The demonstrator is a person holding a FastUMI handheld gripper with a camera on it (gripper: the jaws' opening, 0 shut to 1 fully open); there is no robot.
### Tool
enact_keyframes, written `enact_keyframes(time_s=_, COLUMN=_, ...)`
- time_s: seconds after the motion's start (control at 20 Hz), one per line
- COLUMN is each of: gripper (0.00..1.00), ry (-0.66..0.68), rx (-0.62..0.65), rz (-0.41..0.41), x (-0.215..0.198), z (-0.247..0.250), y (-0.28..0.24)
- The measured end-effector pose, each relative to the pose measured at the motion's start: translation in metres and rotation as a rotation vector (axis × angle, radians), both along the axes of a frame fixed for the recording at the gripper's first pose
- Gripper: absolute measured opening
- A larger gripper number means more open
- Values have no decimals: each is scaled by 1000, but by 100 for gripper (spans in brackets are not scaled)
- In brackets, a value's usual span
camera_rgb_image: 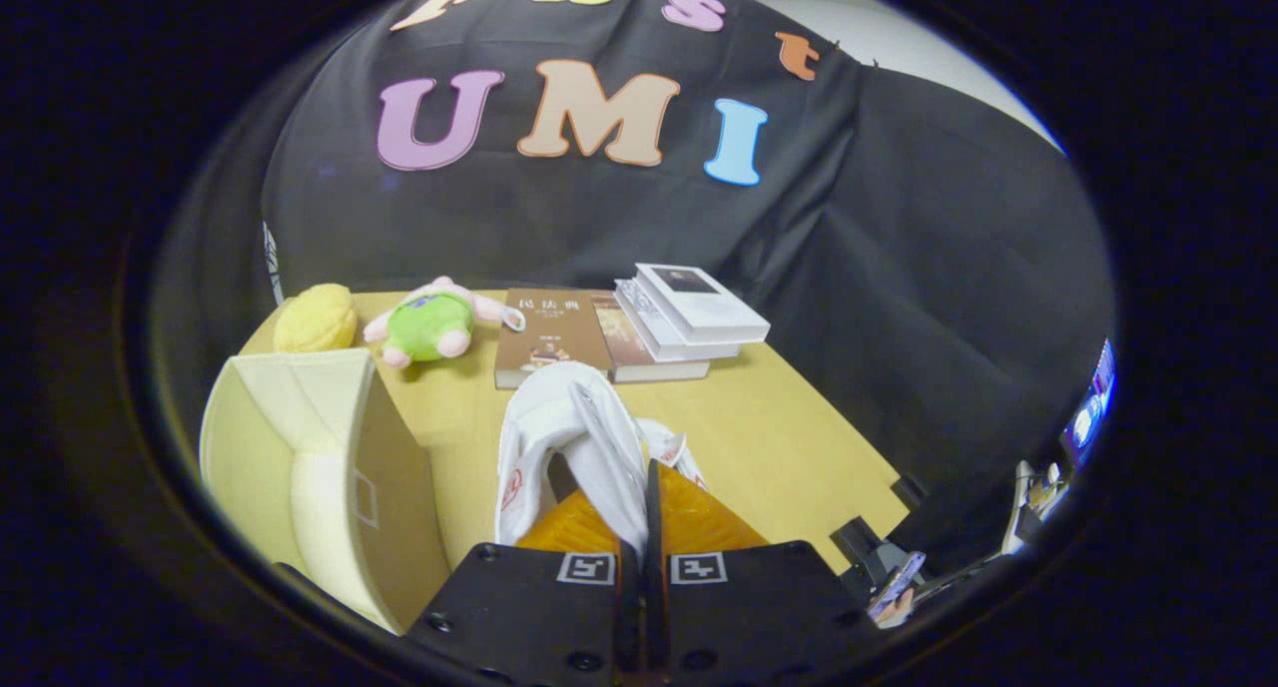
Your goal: Open the storage box then place both shoes into the box .Put the left shoe in first, then the right shoe, with the right side of both shoes facing outward in a uniform manner.
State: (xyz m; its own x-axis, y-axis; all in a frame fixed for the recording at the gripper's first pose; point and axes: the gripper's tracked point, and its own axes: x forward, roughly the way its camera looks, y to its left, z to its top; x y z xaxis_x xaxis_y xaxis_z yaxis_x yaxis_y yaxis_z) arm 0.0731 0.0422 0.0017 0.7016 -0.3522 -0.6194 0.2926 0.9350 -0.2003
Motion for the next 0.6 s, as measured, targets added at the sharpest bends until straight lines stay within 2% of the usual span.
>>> enact_keyframes(time_s=0.25, gripper=6, ry=-99, rx=70, rz=100, x=14, z=52, y=63)
enact_keyframes(time_s=0.45, gripper=6, ry=-129, rx=218, rz=211, x=28, z=59, y=136)
enact_keyframes(time_s=0.6, gripper=6, ry=-136, rx=234, rz=273, x=45, z=50, y=176)
